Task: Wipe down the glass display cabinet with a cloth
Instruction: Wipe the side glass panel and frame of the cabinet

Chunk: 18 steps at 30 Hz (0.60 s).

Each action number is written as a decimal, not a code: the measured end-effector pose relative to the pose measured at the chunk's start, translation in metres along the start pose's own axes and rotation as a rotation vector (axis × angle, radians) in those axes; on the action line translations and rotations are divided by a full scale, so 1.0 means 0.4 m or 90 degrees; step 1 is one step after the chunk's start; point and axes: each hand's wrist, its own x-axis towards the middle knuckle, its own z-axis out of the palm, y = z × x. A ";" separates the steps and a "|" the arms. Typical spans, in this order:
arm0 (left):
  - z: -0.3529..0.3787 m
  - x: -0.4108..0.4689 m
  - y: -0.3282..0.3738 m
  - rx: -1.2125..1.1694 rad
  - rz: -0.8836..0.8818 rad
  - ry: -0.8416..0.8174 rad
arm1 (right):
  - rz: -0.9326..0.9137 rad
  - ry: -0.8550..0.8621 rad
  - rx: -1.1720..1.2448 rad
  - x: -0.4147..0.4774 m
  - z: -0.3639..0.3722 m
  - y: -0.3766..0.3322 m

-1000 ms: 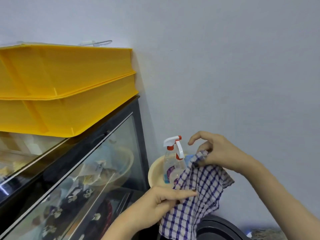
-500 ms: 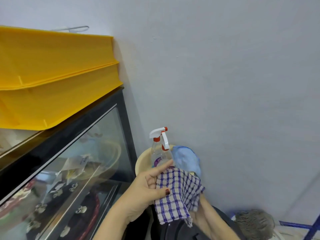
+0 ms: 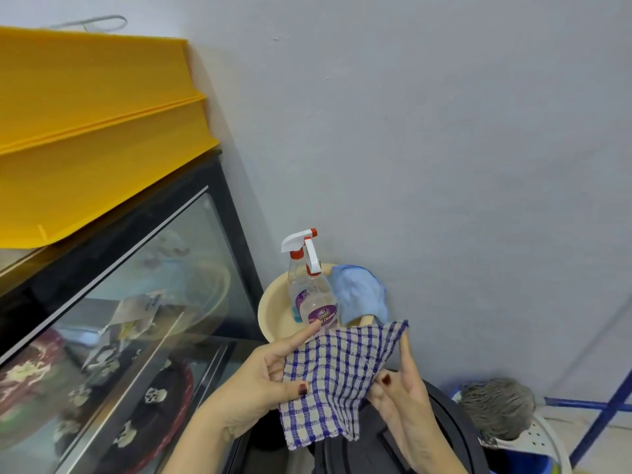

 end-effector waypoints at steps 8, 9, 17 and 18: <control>-0.011 -0.004 -0.014 0.013 -0.036 0.055 | -0.038 -0.048 -0.189 0.001 -0.014 -0.004; -0.011 -0.006 -0.014 0.025 -0.045 0.055 | -0.045 -0.068 -0.229 -0.001 -0.010 -0.011; -0.023 0.019 -0.059 0.115 -0.073 0.107 | -0.070 -0.015 -0.455 0.046 -0.015 -0.008; -0.026 0.027 -0.068 0.133 -0.068 0.117 | -0.060 -0.016 -0.473 0.055 -0.017 -0.005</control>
